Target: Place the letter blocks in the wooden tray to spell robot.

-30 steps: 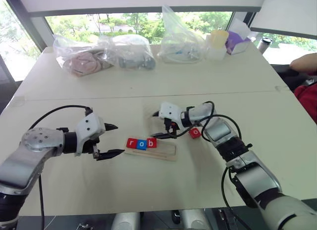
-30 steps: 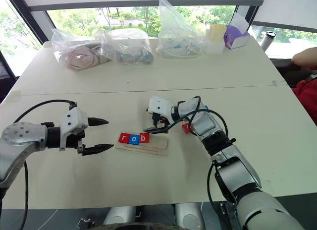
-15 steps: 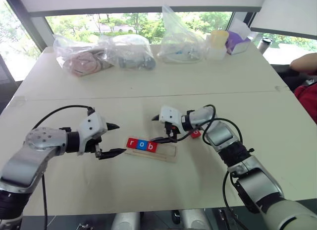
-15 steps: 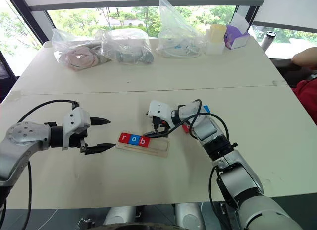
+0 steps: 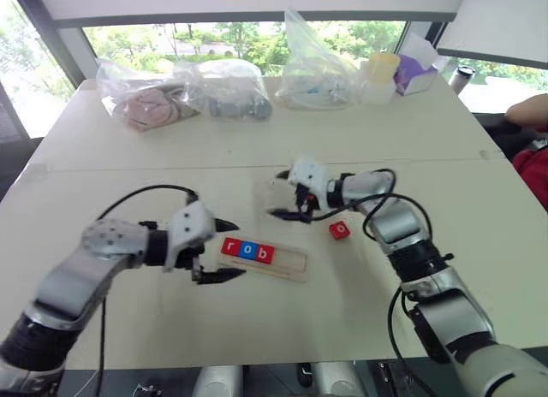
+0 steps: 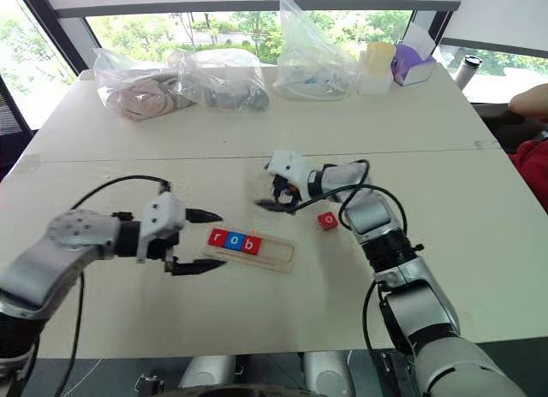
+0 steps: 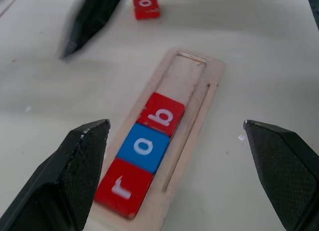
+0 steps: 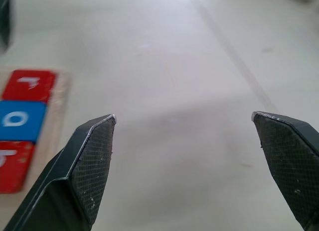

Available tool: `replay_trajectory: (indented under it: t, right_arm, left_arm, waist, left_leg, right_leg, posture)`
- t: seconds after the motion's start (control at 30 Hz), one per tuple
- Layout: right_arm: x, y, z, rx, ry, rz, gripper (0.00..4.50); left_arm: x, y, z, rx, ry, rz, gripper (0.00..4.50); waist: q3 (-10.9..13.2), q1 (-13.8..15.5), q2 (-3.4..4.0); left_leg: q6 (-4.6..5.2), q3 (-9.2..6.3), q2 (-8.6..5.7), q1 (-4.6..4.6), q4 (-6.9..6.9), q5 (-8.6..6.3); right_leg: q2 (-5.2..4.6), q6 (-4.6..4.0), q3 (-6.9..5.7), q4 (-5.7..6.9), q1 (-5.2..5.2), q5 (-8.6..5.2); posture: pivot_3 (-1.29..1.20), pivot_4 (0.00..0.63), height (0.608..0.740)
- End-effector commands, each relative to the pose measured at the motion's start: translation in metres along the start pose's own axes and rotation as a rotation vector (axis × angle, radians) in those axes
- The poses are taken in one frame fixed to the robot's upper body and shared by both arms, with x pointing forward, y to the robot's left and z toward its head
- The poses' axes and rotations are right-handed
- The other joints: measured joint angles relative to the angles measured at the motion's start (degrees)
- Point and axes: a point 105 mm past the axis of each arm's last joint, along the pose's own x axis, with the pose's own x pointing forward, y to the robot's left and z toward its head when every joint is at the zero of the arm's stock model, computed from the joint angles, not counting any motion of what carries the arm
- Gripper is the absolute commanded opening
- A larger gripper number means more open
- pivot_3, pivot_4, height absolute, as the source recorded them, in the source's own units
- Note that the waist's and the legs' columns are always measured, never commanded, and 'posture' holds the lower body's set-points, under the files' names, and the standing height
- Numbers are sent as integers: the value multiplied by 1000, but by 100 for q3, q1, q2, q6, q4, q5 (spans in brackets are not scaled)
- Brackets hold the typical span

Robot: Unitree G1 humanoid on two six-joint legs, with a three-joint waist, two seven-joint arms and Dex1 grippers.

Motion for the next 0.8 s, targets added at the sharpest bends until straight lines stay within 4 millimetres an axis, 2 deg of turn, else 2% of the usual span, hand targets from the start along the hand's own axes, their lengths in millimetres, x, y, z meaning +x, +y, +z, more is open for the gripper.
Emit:
replay_trajectory:
  t: [0.03,0.17,0.33,0.4,0.63,0.8]
  right_arm:
    - [-36,-11,-3,65,10,-179,4471]
    - [-76,-7,-14,192,49,-331,4471]
    - [-102,1,-25,272,108,-422,4471]
    - [-109,5,-32,299,134,-447,4471]
    - [-124,14,-51,346,207,-501,4471]
    - [-133,19,-55,371,232,-509,4471]
  left_arm:
    - [6,8,-1,127,5,75,4500]
    - [4,10,-6,180,16,97,4500]
    - [3,7,-11,280,53,76,4500]
    - [2,6,-10,304,53,65,4500]
    - [2,6,-26,376,122,23,4500]
    - [7,13,-39,415,171,40,4500]
  waist:
    - [-1,5,-2]
    - [0,-6,2]
    - [-1,-32,3]
    - [-2,-6,2]
    - [-3,-20,3]
    - [-3,-9,4]
  left_leg:
    - [0,0,-1,-1,0,0]
    - [1,0,2,-2,-2,0]
    - [1,2,8,10,1,0]
    - [1,7,9,10,3,0]
    - [1,21,7,7,4,0]
    - [2,18,8,8,4,0]
  right_leg:
    - [1,0,-1,0,0,0]
    - [4,-1,-2,2,-1,-1]
    - [13,-28,4,4,-1,-4]
    - [16,-31,1,4,3,-6]
    - [10,-28,1,-2,6,-6]
    - [15,-27,0,-1,6,-7]
  posture:
    - [0,150,740]
    - [0,150,740]
    - [0,150,740]
    - [0,150,740]
    - [0,150,740]
    - [0,150,740]
